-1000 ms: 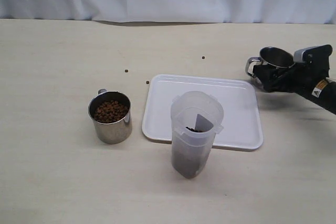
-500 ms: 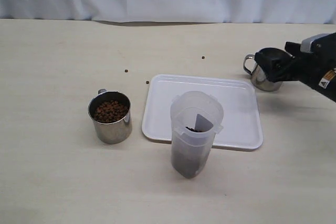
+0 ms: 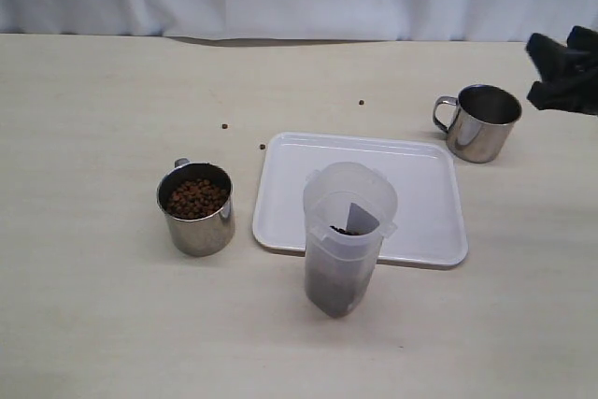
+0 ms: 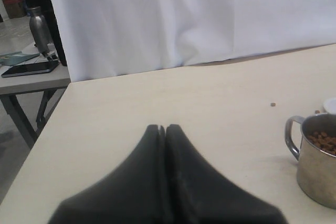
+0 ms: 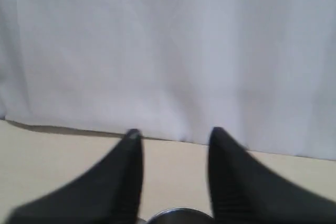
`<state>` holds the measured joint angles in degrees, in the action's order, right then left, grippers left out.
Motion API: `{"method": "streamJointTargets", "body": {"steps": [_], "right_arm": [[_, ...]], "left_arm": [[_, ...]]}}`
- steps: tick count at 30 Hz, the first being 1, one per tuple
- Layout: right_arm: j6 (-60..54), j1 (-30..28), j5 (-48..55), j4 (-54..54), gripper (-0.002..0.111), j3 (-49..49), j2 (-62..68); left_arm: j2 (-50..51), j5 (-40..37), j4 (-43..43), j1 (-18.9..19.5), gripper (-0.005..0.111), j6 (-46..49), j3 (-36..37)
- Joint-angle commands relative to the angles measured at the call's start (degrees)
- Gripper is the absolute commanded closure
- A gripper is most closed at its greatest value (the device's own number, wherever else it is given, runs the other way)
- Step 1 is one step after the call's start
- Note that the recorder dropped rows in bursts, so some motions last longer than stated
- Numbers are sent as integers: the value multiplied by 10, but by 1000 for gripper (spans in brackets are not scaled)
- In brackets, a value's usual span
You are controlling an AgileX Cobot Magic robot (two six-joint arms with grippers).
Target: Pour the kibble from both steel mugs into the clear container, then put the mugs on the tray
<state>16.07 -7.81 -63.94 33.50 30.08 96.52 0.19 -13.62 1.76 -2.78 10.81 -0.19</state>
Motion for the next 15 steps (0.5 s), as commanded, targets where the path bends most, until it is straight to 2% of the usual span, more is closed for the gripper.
{"method": "streamJointTargets", "body": {"steps": [1, 6, 12, 15], "right_arm": [[10, -3, -5, -76, 103, -91, -91], [-21, -3, -4, -154, 103, -202, -203], [-39, -3, 0, -161, 103, -301, -352], [-24, 0, 151, -120, 103, -301, -430]], "left_arm": [[-2, 5, 3, -4, 107, -1, 2], [-2, 2, 4, -4, 107, -1, 2], [-2, 4, 4, -4, 107, -1, 2], [-2, 2, 4, -4, 107, -1, 2]]}}
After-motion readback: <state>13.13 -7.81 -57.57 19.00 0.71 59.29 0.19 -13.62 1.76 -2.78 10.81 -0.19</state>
